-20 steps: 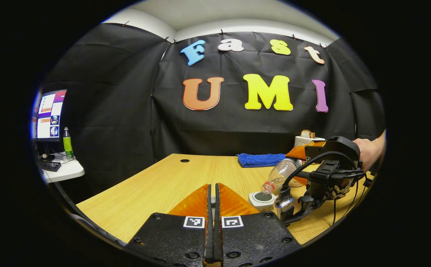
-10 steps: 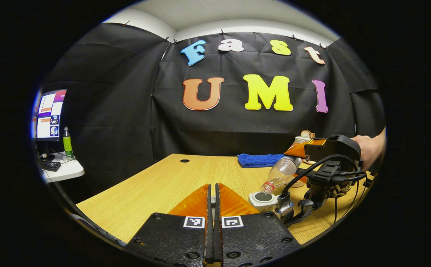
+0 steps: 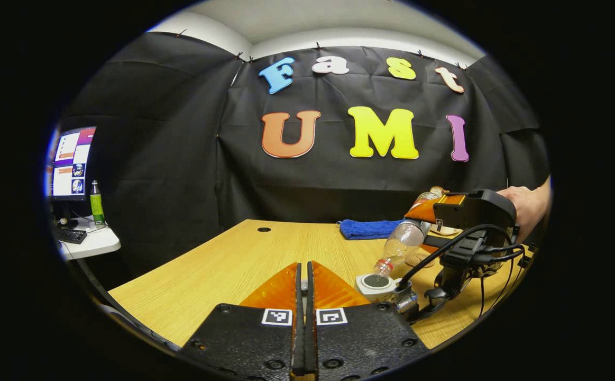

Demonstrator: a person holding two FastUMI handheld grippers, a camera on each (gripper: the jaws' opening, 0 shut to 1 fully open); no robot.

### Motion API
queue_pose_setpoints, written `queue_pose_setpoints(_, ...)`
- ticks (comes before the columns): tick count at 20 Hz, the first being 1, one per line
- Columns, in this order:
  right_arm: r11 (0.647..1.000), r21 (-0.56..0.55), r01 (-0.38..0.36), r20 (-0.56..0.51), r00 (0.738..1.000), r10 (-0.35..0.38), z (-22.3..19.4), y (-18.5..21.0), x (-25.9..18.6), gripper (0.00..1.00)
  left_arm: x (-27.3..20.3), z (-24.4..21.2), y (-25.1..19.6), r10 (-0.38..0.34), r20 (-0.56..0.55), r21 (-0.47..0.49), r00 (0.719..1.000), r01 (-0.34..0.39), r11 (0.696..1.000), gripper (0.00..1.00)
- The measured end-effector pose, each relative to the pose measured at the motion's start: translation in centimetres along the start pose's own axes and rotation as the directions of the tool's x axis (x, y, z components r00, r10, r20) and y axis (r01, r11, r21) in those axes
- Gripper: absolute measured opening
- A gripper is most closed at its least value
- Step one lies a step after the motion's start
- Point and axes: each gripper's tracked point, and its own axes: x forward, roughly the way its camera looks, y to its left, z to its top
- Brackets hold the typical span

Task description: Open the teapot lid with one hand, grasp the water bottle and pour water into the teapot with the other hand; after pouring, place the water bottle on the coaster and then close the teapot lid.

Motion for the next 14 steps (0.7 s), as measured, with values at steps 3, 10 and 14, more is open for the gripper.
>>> queue_pose_setpoints(3,1.000,-0.017,0.007,0.001,1.000,-0.007,0.1,-0.2,0.0,0.70,0.0,0.1,0.2,-0.003,0.004,-0.009,1.000,0.003,1.000,0.03)
queue_pose_setpoints(10,0.997,-0.071,0.018,0.006,1.000,-0.017,0.1,-0.9,0.1,0.70,-0.1,0.2,0.4,0.002,0.005,-0.011,1.000,-0.002,1.000,0.03)
queue_pose_setpoints(14,0.995,-0.099,0.029,0.011,1.000,-0.028,0.4,-1.6,-0.1,0.70,-0.1,0.2,0.5,0.001,0.006,-0.007,1.000,-0.001,1.000,0.03)
